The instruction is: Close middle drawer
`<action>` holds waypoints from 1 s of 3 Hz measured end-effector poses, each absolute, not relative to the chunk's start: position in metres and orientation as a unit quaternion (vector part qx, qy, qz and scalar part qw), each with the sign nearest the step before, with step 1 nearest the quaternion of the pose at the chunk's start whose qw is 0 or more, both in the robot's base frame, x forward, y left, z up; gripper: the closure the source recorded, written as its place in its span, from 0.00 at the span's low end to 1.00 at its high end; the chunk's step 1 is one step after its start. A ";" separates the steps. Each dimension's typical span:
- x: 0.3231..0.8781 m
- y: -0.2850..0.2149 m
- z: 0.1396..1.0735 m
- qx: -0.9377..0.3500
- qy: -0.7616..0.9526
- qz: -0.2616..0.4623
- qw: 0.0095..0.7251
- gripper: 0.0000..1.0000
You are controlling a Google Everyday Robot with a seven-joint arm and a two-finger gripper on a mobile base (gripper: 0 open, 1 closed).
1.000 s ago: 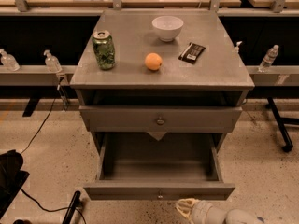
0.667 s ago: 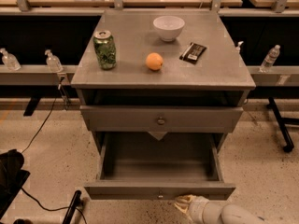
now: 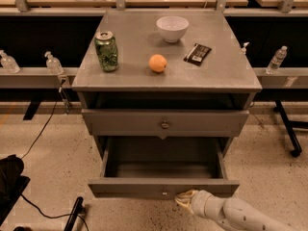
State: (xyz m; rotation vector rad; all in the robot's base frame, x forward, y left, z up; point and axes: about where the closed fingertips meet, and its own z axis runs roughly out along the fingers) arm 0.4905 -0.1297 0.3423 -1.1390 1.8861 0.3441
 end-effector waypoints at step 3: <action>0.520 -0.130 0.365 -0.470 0.746 0.126 0.455 1.00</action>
Offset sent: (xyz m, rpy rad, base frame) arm 0.1227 -0.0071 0.0898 -0.0466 -0.1922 0.0511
